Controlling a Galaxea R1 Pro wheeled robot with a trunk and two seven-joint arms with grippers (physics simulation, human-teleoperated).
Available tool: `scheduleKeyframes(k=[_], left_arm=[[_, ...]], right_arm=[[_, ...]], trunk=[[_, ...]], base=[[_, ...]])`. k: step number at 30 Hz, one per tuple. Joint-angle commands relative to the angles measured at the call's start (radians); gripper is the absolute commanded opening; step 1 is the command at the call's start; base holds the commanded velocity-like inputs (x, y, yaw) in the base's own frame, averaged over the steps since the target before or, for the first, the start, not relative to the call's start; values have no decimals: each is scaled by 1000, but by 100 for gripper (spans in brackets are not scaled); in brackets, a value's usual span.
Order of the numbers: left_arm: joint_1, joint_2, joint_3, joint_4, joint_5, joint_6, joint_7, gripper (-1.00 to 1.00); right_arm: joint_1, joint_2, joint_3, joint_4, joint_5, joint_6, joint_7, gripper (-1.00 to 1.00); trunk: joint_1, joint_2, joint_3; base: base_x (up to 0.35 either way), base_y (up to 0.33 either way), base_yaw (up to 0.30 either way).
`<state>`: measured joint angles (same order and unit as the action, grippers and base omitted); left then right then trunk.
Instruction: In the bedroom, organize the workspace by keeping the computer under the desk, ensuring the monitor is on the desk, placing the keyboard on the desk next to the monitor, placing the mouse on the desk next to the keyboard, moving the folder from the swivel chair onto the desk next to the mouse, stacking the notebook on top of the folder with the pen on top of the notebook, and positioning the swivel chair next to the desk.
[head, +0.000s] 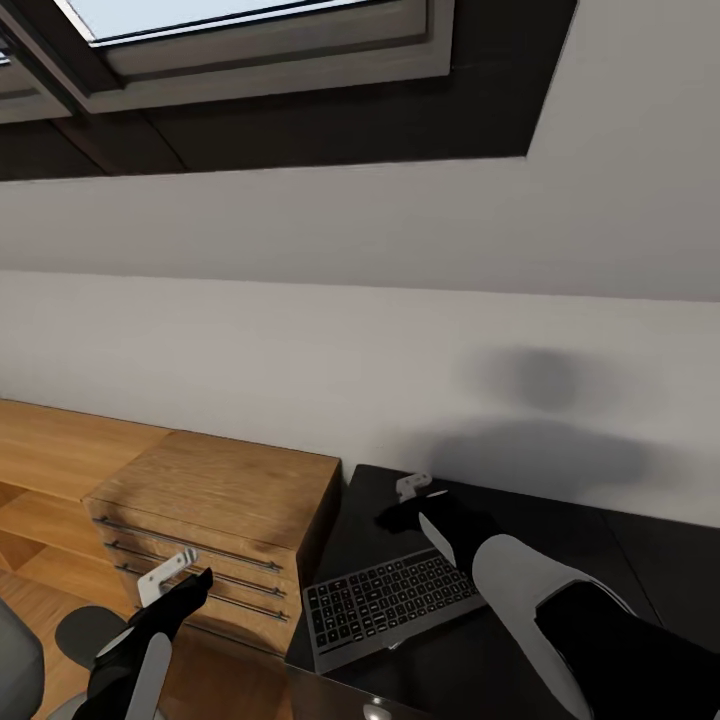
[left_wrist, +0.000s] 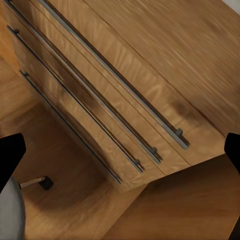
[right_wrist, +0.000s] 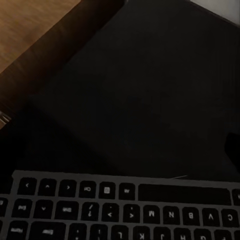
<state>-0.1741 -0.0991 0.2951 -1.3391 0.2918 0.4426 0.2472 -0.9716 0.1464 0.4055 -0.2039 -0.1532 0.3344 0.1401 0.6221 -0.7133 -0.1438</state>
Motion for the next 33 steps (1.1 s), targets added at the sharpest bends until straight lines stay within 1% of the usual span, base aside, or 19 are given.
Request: scheduleKeyframes(k=[1,10,13,16,23,27,28,30,33], left_arm=[[-1,-1,1,-2,10,5,6,100],[-1,4,2,3,12,4,6,100],[-1,6,3,3,11,3,5,100],[-1,7,7,3,11,2,5,100],[-1,8,22,-17,9,1,4,100],[0,6,23,-60,10,6,3,100],[2,4,23,-95,12,8,2,100],[23,1,22,-156,13,11,2,100],[56,-1,20,-209,14,13,1,100]], right_arm=[[-1,0,8,-2,-11,4,0,100],[-1,1,7,-37,-13,6,-5,100],[-1,4,7,-50,-14,18,-8,100],[-2,4,5,-56,-15,40,-9,100],[-4,4,1,-114,-17,99,-20,100],[-4,2,-2,-116,-18,102,-26,100],[-4,2,-2,-117,-18,101,-26,100],[-4,1,-3,-117,-17,100,-27,100],[-4,1,-2,-117,-17,99,-28,100]], trunk=[[0,-1,-2],[0,-1,-2],[0,-1,-2],[0,-1,-2],[0,-1,-2],[0,-1,-2],[0,-1,-2],[0,-1,-2],[0,-1,-2]], base=[[0,0,0],[0,0,0],[0,0,0],[0,0,0],[0,0,0],[0,0,0],[0,0,0],[0,0,0],[0,0,0]])
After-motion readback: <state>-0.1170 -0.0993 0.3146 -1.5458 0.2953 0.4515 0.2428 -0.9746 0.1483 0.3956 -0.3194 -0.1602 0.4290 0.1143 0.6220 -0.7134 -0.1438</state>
